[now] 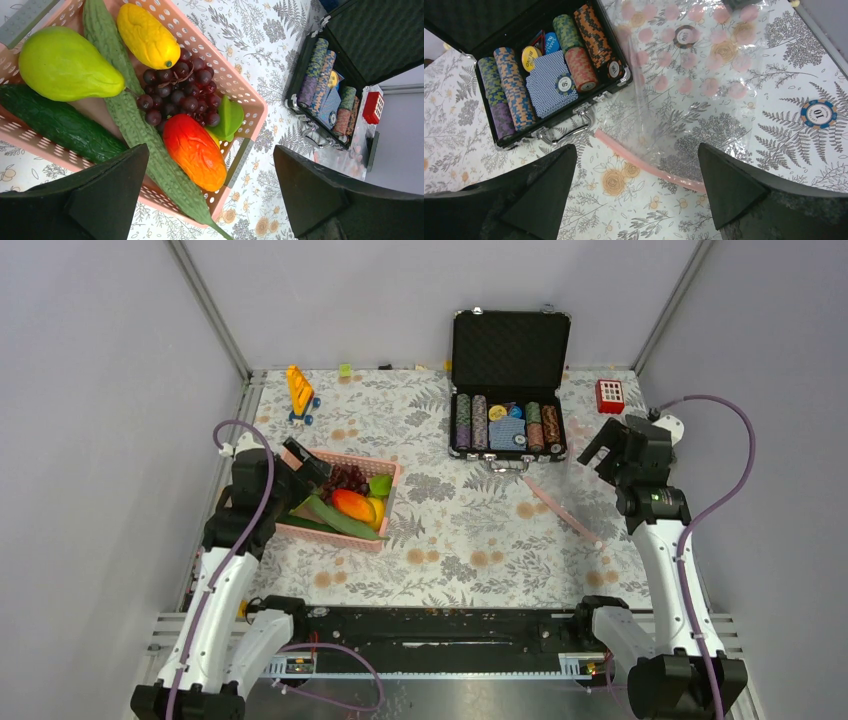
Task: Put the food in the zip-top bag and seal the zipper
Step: Pick up the zipper food storage bag at the center of the board.
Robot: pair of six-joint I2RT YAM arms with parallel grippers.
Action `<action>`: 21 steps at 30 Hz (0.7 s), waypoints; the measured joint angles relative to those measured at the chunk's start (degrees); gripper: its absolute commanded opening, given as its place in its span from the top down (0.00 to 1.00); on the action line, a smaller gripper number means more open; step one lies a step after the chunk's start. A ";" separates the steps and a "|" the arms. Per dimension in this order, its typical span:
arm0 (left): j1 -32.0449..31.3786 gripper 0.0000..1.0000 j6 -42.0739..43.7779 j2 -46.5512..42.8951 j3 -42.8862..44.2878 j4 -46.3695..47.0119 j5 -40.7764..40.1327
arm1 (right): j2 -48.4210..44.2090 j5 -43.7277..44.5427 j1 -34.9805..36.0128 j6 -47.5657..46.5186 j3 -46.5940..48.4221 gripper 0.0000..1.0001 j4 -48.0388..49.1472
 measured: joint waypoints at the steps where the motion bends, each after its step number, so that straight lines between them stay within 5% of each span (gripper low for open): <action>1: 0.00 0.01 -0.02 0.20 0.00 0.22 -0.07 | -0.04 0.39 0.00 0.00 0.02 0.00 0.33; 13: 0.00 0.01 -0.50 6.05 -0.46 6.60 2.14 | 0.39 3.72 -0.98 5.20 -2.93 0.00 -0.68; 21: 0.00 0.01 0.22 12.13 -1.90 12.39 7.19 | 10.86 2.36 -10.54 10.58 -6.91 0.00 -5.03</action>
